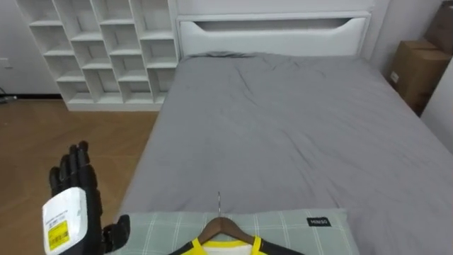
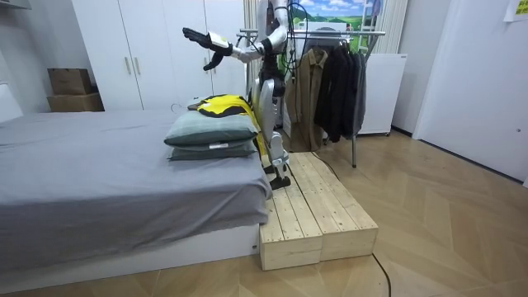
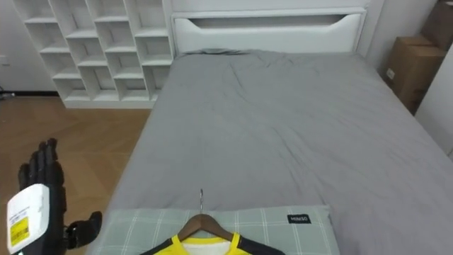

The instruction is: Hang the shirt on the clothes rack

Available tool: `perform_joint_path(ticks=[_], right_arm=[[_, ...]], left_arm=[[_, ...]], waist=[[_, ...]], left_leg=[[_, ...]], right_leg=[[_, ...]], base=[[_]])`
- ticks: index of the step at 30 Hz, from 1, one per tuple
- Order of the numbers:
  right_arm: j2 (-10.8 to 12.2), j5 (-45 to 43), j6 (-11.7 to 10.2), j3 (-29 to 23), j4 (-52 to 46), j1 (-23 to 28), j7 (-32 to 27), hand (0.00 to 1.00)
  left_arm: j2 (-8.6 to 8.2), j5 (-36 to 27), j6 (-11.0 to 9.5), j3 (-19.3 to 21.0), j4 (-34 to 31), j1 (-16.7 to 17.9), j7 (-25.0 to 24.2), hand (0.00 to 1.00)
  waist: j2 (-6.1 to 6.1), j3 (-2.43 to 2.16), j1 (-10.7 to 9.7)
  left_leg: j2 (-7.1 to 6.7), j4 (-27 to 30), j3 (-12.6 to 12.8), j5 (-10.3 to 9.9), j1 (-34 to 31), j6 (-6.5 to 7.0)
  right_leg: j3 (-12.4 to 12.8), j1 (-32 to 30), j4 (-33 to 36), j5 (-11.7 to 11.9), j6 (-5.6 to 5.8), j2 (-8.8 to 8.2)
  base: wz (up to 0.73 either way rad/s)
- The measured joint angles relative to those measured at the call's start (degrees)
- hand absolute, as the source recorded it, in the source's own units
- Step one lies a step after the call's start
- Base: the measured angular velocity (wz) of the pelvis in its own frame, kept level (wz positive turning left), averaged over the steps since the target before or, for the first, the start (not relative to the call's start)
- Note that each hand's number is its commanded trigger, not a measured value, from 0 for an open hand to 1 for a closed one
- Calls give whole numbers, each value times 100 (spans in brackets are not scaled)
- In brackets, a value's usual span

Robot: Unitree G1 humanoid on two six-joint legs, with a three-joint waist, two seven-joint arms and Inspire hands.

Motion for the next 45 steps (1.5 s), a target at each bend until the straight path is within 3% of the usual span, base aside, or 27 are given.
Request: perform_joint_path(ticks=[5,15,17,20,23,28,33,36,41,45], right_arm=[[-84,-45,-49,58,136,-94,107,0],[-117,-194,-43,90,231,-370,130,0],[-135,-382,-42,-7,231,-387,133,0],[-152,-383,-39,-12,209,-394,166,0],[-198,-385,-31,-7,207,-413,243,0],[-206,-381,19,8,197,-520,307,0],[-206,-333,23,-4,202,-509,318,0],[-204,-318,39,-5,172,-498,318,0],[-189,-289,102,1,180,-464,337,0],[-175,-284,160,0,169,-462,337,0]], left_arm=[[115,509,37,-351,-19,-303,-425,0],[240,536,143,-934,-42,-820,-1255,0],[244,535,247,-957,75,-911,-1481,0],[256,531,447,-1142,463,-1042,-1941,0],[260,535,598,-1373,868,-1213,-2423,0],[264,674,758,-1431,1001,-1221,-2971,0],[259,1047,798,-1428,1236,-1223,-3164,0],[217,1406,922,-1427,1736,-1204,-3261,0],[220,1597,1043,-1400,2250,-1199,-3313,0],[223,1621,1040,-1381,2378,-1175,-3312,0]], waist=[[33,17,-54],[165,17,-315],[227,-16,-428],[261,-20,-483],[291,9,-529],[304,84,-608],[295,96,-607],[283,80,-603],[195,-7,-587],[145,-6,-541]], left_leg=[[-10,-44,52,4,-3,5],[20,-12,80,5,-192,6],[23,-11,87,6,-249,6],[30,-11,98,8,-253,6],[38,-11,101,19,-243,8],[57,-5,93,30,-258,1],[55,-17,113,34,-251,-6],[59,-30,169,36,-209,-8],[58,-36,189,36,-204,-8],[58,-35,188,36,-206,-7]], right_leg=[[41,-36,-3,1,6,-11],[26,-243,43,19,-9,1],[20,-288,41,29,-6,3],[8,-268,42,36,-14,0],[9,-255,54,38,-17,-6],[8,-292,96,39,-19,-5],[13,-310,80,38,-19,-9],[101,-292,59,36,-19,16],[142,-277,17,35,-20,27],[127,-271,18,36,-20,26]], base=[[-3],[-2],[0],[0],[0],[0],[-1],[-9],[-1],[0]])
